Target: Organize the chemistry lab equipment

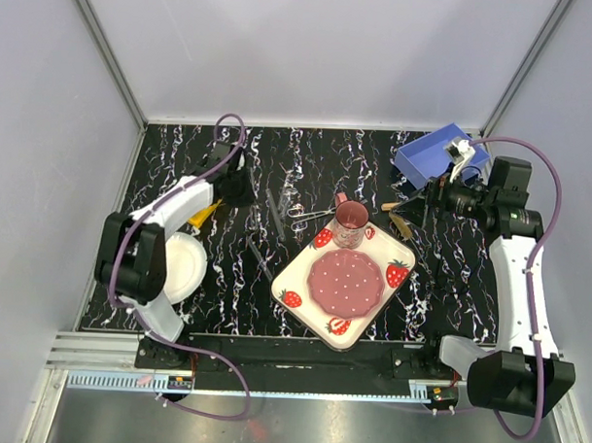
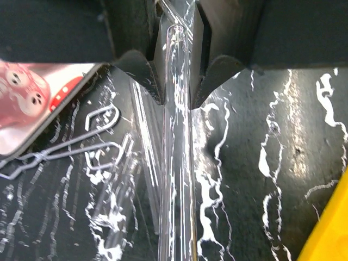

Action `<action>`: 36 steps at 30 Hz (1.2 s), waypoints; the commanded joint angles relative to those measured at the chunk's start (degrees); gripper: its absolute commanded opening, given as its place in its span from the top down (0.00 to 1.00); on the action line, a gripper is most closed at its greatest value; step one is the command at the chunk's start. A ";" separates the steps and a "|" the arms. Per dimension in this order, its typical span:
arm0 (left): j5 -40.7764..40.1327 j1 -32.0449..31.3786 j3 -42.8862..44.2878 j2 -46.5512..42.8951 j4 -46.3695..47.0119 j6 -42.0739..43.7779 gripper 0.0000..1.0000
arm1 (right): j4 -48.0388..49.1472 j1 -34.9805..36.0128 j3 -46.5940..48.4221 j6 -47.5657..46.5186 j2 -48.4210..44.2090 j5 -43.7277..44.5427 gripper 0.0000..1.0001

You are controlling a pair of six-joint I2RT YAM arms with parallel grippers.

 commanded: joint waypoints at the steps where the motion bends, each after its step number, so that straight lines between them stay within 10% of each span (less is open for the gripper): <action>1: 9.86 0.31 -7.01 -9.11 9.58 -4.39 0.81 | -1.21 3.88 2.29 0.15 3.03 -3.18 0.00; 9: 22.80 -0.91 -23.61 -26.43 31.63 -19.85 0.81 | -6.67 23.48 11.07 0.66 12.18 -1.77 0.00; 17: 17.19 -7.41 -32.34 -38.21 50.27 -34.72 0.81 | 2.28 36.06 19.34 17.50 24.13 -0.72 0.00; 36: 3.30 -16.73 -31.29 -41.30 49.76 -34.73 0.81 | 20.04 40.02 15.83 38.19 30.03 -4.59 0.19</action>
